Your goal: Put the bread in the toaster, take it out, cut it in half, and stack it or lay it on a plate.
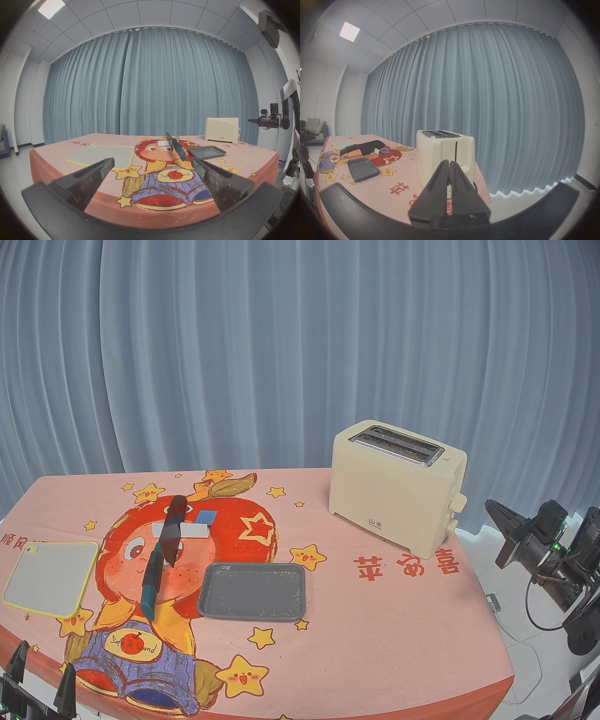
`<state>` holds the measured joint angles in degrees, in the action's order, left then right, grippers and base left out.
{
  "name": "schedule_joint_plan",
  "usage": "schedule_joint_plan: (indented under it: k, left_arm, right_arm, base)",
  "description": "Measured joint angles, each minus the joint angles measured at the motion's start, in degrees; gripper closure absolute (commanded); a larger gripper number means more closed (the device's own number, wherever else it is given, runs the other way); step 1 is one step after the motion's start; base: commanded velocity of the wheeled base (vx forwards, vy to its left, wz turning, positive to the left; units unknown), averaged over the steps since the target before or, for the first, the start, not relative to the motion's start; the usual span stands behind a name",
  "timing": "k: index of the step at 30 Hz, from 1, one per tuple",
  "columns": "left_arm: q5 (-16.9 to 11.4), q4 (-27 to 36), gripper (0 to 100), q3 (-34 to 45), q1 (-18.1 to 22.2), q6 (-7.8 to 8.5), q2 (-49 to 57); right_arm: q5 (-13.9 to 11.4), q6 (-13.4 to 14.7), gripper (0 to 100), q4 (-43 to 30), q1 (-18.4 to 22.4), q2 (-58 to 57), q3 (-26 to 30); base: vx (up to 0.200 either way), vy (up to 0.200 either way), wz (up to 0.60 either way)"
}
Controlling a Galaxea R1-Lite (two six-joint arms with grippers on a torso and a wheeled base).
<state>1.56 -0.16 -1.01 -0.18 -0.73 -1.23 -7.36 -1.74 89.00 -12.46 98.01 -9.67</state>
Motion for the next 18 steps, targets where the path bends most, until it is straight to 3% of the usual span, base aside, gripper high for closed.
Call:
schedule_joint_plan:
  k: [18]
  left_arm:
    - [0.0, 0.0, 0, 0.0, 0.0, 0.05, 0.0]
  right_arm:
    - [-0.1, 0.6, 100, 0.0, -0.2, 3.8, 0.9]
  base:
    - [0.000, 0.000, 0.00]
